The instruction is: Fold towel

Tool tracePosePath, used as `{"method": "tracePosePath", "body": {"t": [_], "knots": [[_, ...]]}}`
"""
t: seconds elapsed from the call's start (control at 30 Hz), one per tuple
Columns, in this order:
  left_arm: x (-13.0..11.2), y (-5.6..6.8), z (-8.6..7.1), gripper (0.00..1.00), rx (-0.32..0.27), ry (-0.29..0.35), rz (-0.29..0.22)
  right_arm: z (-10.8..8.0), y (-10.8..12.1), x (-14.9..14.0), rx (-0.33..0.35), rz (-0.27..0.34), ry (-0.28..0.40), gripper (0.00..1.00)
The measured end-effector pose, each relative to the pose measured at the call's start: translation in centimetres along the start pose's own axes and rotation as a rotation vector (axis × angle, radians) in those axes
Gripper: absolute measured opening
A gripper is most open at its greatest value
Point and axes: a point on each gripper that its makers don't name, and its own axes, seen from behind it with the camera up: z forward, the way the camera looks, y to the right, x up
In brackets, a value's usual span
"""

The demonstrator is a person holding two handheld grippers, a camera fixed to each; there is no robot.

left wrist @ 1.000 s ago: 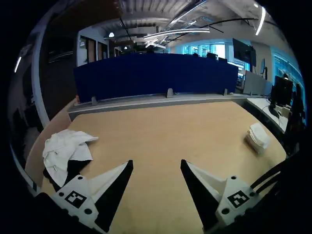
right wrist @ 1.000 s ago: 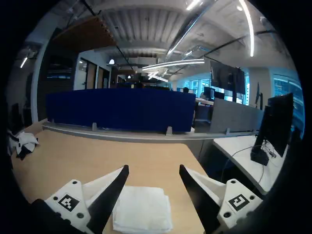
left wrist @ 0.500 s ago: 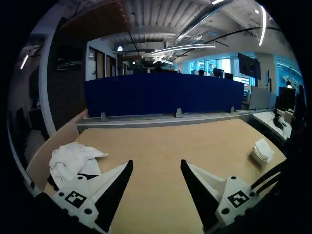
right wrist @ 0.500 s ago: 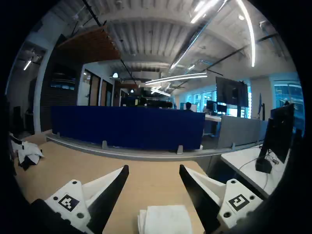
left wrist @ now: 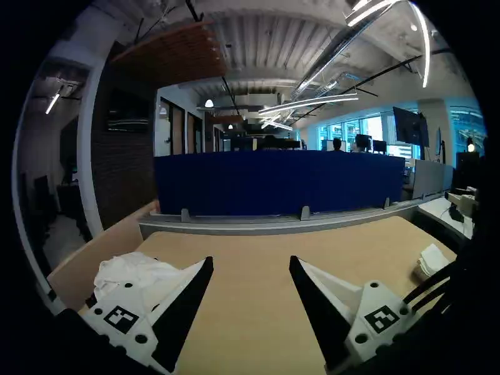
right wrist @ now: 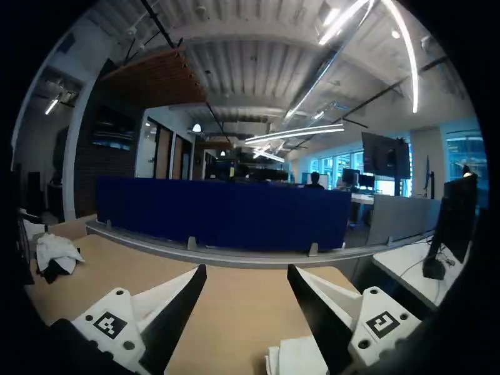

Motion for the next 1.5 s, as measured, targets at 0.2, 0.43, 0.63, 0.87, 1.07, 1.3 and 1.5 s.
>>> {"method": "tracePosePath", "body": {"t": [0.2,0.43,0.63,0.87,1.07,1.3,1.5], "knots": [[0.5,-0.7,0.1,0.90,0.007,0.030,0.016,0.2,-1.7,0.3,0.011,0.016,-0.001,1.00],[0.3,-0.8,0.4,0.90,0.001,0.042,0.037,0.2,-3.1,0.4,0.017,0.016,-0.002,1.00],[-0.6,-1.4,0.8,0.90,0.007,0.045,0.037,0.1,-3.8,0.1,0.015,0.013,-0.005,1.00],[-3.5,-1.5,1.7,0.90,0.008,0.044,0.053,-0.1,-4.2,-1.5,0.000,0.026,-0.018,1.00],[-5.5,-1.3,2.4,0.90,0.005,0.055,0.042,-0.4,-4.9,-2.8,-0.006,0.057,-0.025,1.00],[-8.0,-1.6,3.3,0.90,0.016,0.081,0.043,-0.9,-6.3,-5.2,0.023,0.051,-0.043,1.00],[-9.9,-1.3,3.9,0.90,0.016,0.103,0.040,-1.1,-7.6,-6.4,0.036,0.012,-0.050,1.00]]}}
